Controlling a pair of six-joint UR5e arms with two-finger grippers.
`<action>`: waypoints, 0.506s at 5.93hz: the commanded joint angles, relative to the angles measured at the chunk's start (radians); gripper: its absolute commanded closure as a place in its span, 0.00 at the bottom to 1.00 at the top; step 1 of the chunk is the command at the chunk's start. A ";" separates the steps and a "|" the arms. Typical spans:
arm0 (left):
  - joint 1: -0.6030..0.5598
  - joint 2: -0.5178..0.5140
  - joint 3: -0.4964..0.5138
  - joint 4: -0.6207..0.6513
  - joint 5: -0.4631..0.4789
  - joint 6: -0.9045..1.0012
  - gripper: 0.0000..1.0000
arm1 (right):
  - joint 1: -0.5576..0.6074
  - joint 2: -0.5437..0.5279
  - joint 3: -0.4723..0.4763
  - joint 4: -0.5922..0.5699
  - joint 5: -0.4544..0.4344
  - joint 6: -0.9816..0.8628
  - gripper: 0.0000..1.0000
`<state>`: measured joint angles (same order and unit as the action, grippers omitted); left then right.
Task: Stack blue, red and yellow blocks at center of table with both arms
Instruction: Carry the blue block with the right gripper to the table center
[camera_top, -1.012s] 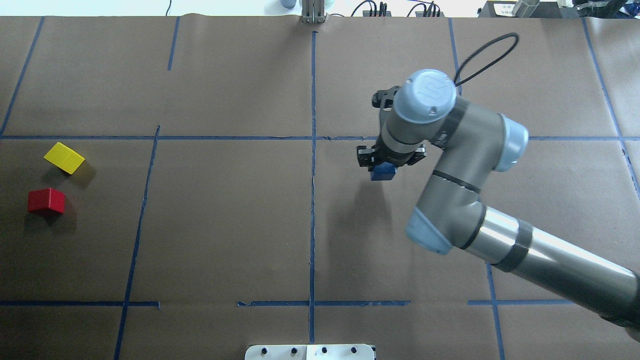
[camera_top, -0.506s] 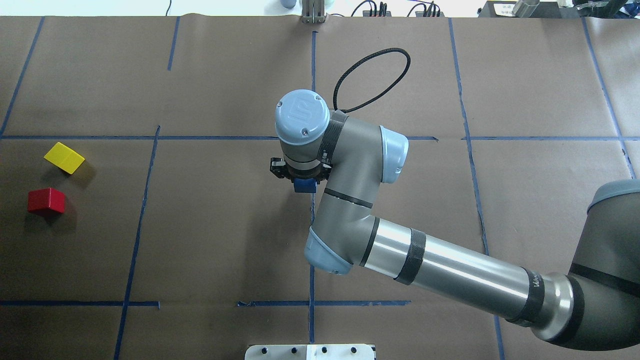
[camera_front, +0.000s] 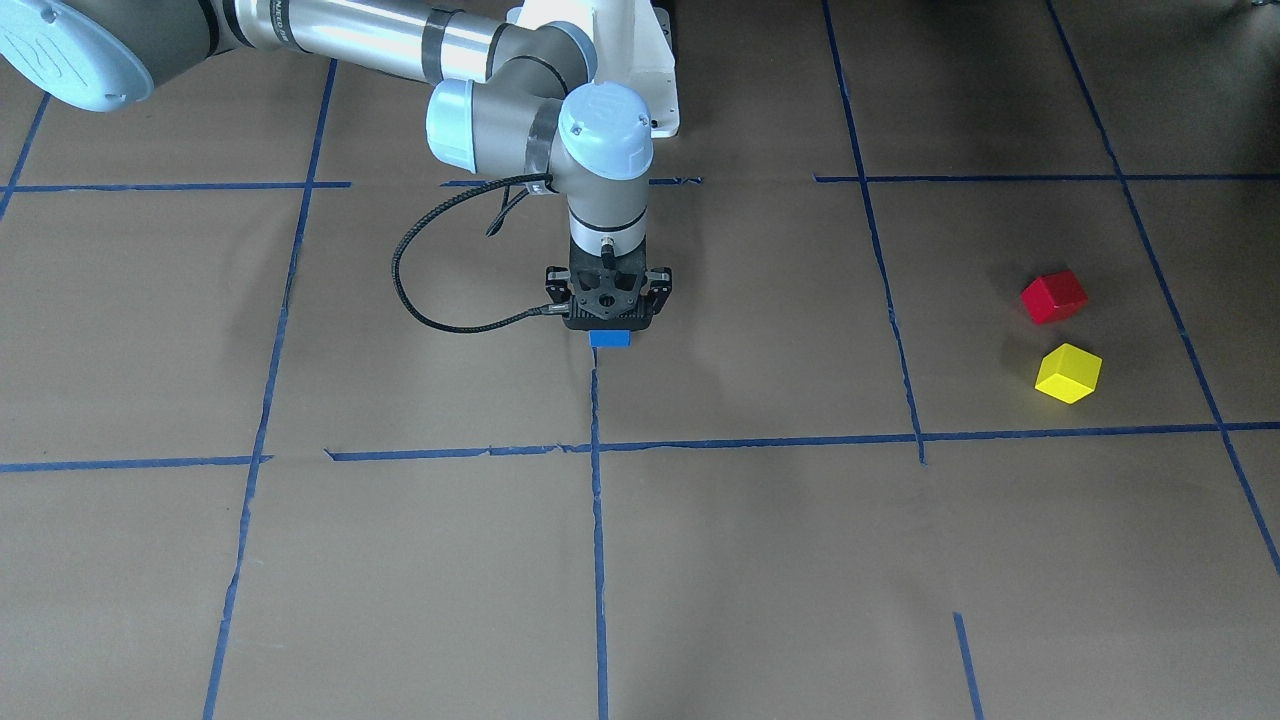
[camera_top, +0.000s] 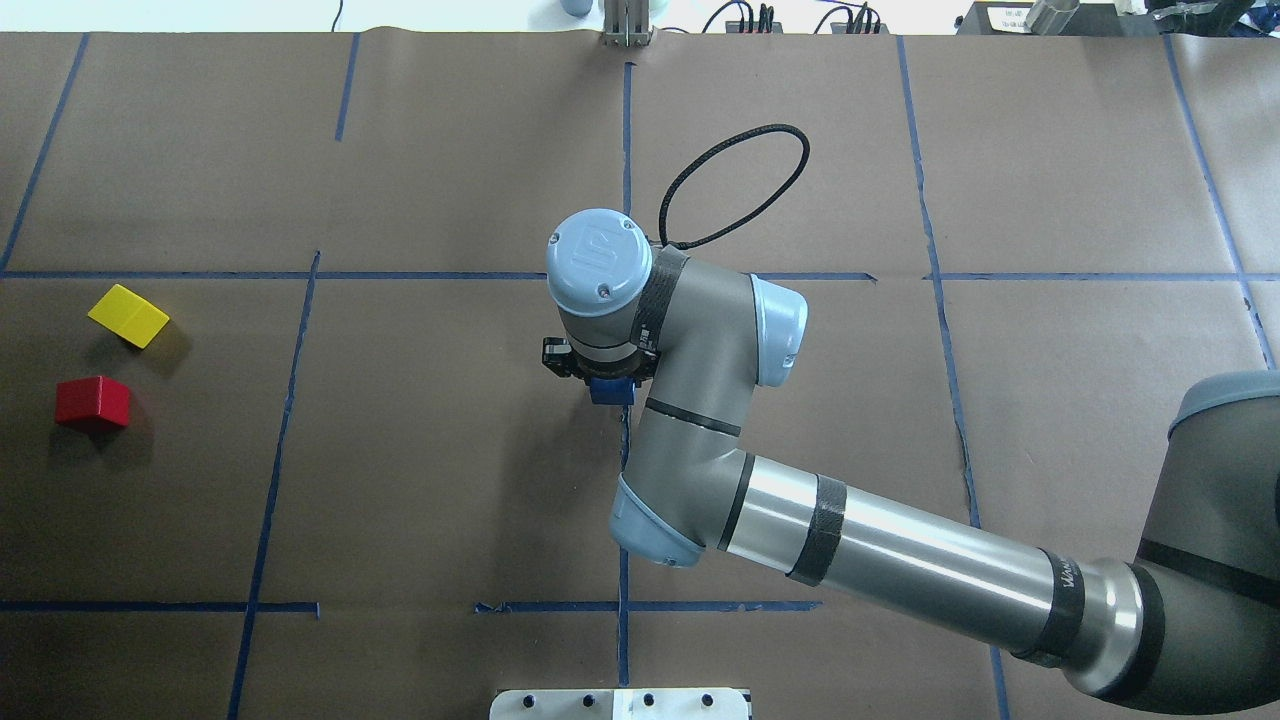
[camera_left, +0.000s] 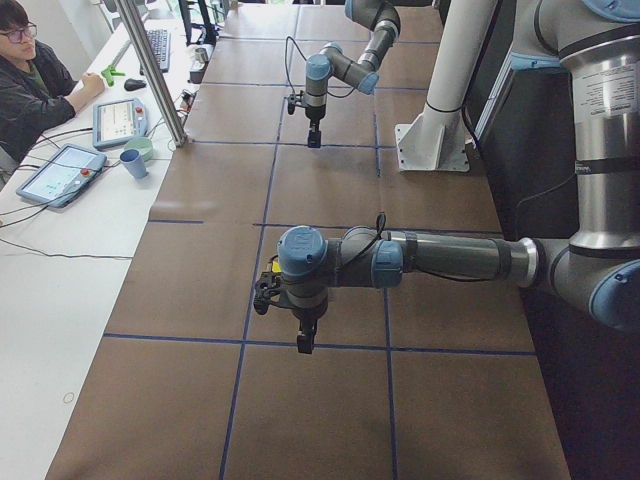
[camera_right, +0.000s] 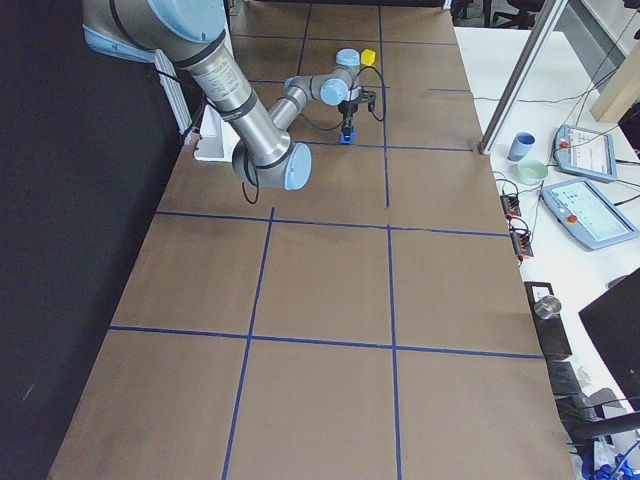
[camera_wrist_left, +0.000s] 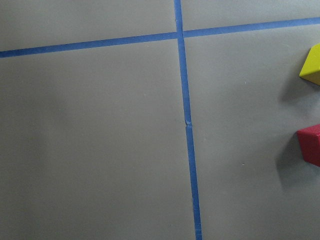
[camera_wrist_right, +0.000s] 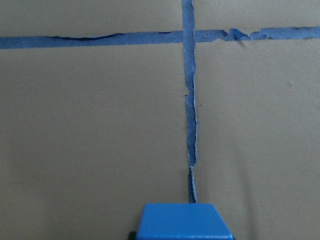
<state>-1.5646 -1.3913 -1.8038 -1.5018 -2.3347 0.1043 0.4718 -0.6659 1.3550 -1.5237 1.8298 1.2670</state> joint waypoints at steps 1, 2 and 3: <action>0.000 0.000 0.000 0.000 0.000 0.000 0.00 | -0.001 -0.024 -0.002 0.067 0.000 0.005 0.13; 0.000 0.000 0.000 0.000 0.000 0.000 0.00 | -0.002 -0.027 -0.002 0.069 0.000 0.005 0.00; 0.000 0.000 0.000 0.000 0.000 0.000 0.00 | -0.002 -0.026 -0.002 0.069 0.000 0.002 0.00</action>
<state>-1.5646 -1.3913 -1.8039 -1.5018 -2.3347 0.1043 0.4699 -0.6912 1.3531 -1.4575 1.8300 1.2704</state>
